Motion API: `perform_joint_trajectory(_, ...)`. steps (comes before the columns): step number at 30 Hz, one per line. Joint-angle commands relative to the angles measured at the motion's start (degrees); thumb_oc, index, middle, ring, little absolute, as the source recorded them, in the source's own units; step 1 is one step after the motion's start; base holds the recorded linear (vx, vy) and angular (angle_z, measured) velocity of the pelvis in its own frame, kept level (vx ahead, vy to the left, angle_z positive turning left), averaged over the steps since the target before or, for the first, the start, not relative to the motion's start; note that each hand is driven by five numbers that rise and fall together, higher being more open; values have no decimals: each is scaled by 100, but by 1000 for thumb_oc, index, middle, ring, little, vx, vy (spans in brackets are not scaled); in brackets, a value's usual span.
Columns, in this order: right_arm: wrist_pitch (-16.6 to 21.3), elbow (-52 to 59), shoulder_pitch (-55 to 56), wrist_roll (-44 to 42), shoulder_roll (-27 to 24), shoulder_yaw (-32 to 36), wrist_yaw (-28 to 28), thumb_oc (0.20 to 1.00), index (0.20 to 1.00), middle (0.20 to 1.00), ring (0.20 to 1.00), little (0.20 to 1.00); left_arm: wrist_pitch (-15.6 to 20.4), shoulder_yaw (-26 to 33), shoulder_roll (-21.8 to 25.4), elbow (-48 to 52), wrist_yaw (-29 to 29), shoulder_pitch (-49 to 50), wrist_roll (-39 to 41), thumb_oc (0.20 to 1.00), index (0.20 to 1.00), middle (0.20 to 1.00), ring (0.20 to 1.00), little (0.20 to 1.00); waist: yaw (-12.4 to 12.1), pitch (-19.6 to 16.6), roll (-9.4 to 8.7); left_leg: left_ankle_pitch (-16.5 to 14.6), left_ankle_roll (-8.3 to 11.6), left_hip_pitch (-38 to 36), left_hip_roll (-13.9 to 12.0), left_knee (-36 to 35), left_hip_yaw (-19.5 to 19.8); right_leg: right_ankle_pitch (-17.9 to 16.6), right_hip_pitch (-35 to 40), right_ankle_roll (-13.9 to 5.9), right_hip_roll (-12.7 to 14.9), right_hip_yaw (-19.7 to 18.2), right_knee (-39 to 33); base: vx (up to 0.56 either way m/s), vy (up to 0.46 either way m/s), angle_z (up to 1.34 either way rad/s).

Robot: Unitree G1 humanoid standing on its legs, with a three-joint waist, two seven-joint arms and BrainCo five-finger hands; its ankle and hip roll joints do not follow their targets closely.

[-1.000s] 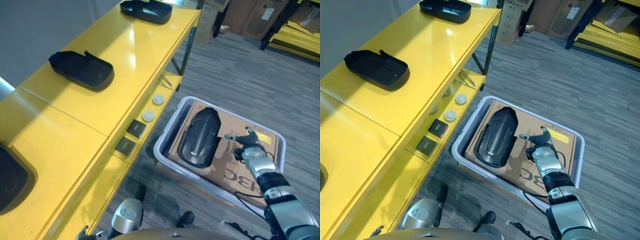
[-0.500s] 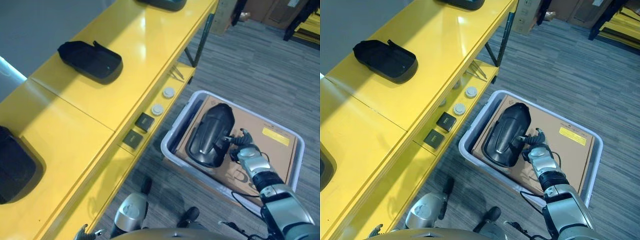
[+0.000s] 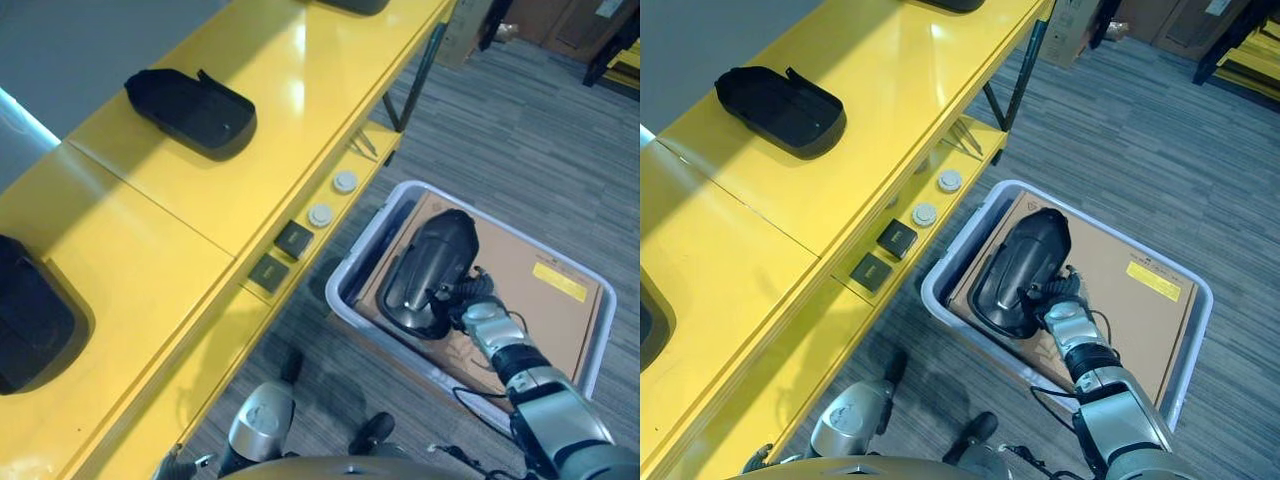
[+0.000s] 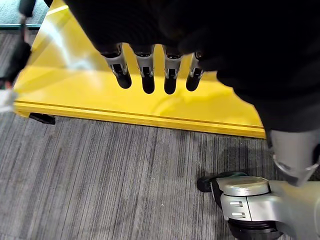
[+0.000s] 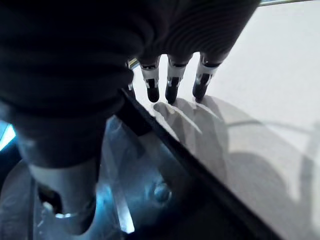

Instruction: Move parts from the plastic box to the shelf.

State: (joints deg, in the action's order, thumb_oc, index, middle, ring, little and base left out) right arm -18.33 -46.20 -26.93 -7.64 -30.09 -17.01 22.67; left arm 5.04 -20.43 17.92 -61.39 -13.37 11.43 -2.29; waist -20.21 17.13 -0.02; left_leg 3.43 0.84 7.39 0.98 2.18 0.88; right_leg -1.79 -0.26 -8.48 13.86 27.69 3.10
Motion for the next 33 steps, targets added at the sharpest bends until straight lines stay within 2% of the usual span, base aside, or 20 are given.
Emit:
perform_joint_trajectory(1,-404,-268,248,201,68,-427,-38,1000,1000,1000,1000,1000,25,-227,101,-51,-41,-107,192,1000,1000,1000,1000,1000,-110,-113,5,-386,113,366,-191,362,21,241,-362,-141,215,-574,449,-11,19,7)
perform_joint_trajectory(3,-443,-351,308,330,139,-498,-21,1000,1000,1000,1000,1000,24,-238,74,-40,-52,-123,197,1000,1000,1000,1000,1000,-116,-103,8,-390,108,377,-183,370,32,240,-366,-141,213,-584,449,-12,16,8)
perform_joint_trajectory(4,-458,-503,346,403,203,-579,-60,931,931,931,931,931,21,-269,55,-27,-59,-141,216,1000,1000,1000,1000,1000,-131,-94,12,-390,101,400,-173,380,44,238,-378,-140,213,-589,450,-10,8,7)
perform_joint_trajectory(5,-458,-503,346,403,203,-579,-60,931,931,931,931,931,21,-269,55,-27,-59,-141,216,1000,1000,1000,1000,1000,-131,-94,12,-390,101,400,-173,380,44,238,-378,-140,213,-589,450,-25,17,5)
perform_joint_trajectory(6,-406,-644,370,476,254,-659,-56,304,304,304,304,304,27,-305,48,-17,-60,-163,229,1000,1000,1000,1000,1000,-148,-83,17,-383,96,427,-162,383,54,228,-394,-143,215,-589,446,-43,9,6)
perform_joint_trajectory(7,-384,-752,333,575,293,-758,-70,200,200,200,200,200,33,-330,68,-8,-32,-224,246,1000,1000,1000,1000,1000,-163,-58,15,-375,86,465,-146,382,68,215,-429,-150,216,-593,446,-72,5,7)
perform_joint_trajectory(14,-315,-935,130,356,252,-874,91,200,200,200,200,200,68,-419,160,-19,-26,-424,393,1000,1000,1000,1000,1000,-175,31,-22,-348,57,621,-131,421,75,201,-600,-151,212,-615,518,-58,-15,4)
perform_joint_trajectory(23,2,-980,150,33,26,-627,168,200,200,200,200,200,149,-417,273,70,-81,-438,392,1000,1000,1000,1000,1000,-146,24,-86,-337,27,598,-142,424,72,199,-626,-154,159,-659,580,-15,-26,2)
perform_joint_trajectory(28,391,-802,150,-476,-136,-402,363,200,200,200,200,200,470,-349,265,87,-176,-383,736,1000,1000,1000,1000,1000,-120,-20,-99,-318,49,439,-193,357,29,195,-487,-151,111,-667,541,11,-37,1)
perform_joint_trajectory(30,541,-349,200,-884,-243,-168,536,200,200,200,200,200,782,-162,268,244,-176,-347,1116,1000,1000,1000,1000,1000,-91,-77,-138,-310,72,274,-232,290,-13,196,-326,-153,81,-653,488,63,-67,-1)
perform_joint_trajectory(33,658,191,316,-1212,-332,160,689,200,200,200,200,200,984,106,354,715,-91,-288,1406,1000,1000,1000,1000,1000,-69,-139,-170,-307,81,122,-268,228,-44,200,-187,-158,59,-646,451,76,-51,-1)
